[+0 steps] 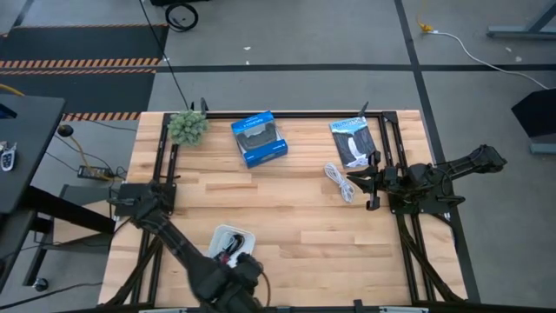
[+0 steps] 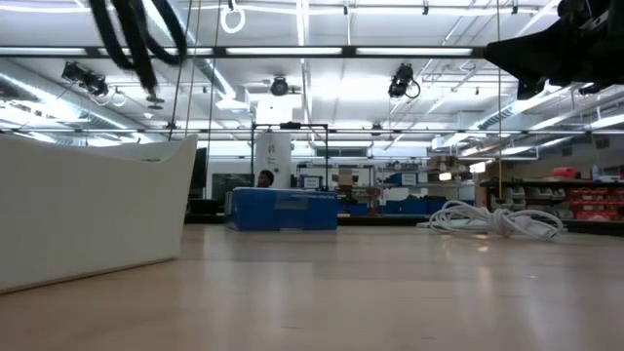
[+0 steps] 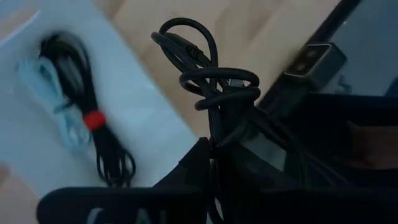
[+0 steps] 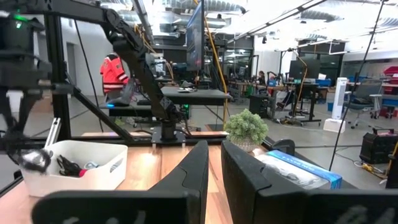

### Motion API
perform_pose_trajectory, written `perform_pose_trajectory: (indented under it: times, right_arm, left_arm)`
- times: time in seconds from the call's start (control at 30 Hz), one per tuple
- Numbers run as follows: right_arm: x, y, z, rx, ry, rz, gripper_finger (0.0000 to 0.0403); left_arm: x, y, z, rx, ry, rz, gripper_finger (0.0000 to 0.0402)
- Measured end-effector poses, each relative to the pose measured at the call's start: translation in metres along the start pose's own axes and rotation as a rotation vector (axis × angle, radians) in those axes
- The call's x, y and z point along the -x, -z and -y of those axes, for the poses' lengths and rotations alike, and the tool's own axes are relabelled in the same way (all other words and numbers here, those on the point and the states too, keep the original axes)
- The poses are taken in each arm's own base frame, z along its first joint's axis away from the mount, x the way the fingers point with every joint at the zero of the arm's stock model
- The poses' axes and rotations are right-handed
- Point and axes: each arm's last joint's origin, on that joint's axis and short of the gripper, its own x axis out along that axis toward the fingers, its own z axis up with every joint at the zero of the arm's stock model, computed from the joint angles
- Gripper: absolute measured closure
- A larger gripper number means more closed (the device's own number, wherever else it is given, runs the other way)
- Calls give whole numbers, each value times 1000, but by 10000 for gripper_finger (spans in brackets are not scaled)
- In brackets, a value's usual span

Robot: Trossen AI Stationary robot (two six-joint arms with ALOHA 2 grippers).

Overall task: Pick and place USB-C Cables
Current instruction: Put the black charger cable into the bin

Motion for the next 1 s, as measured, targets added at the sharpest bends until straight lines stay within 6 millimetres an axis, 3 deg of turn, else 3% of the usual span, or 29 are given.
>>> perform_pose_trajectory:
  times: [0.2,0.37,0.67,1.0]
  right_arm:
    - [0,0,0,0,0,0,353]
    - [0,0,0,0,0,0,353]
    - [0,0,0,0,0,0,353]
    - [0,0,0,0,0,0,353]
  left_arm:
    - [13,20,-19,3,-177,68,360]
    - [-2,30,-19,-134,-222,159,360]
    - [-38,47,-37,-324,-401,90,358]
    - [-73,51,-54,-386,-511,144,357]
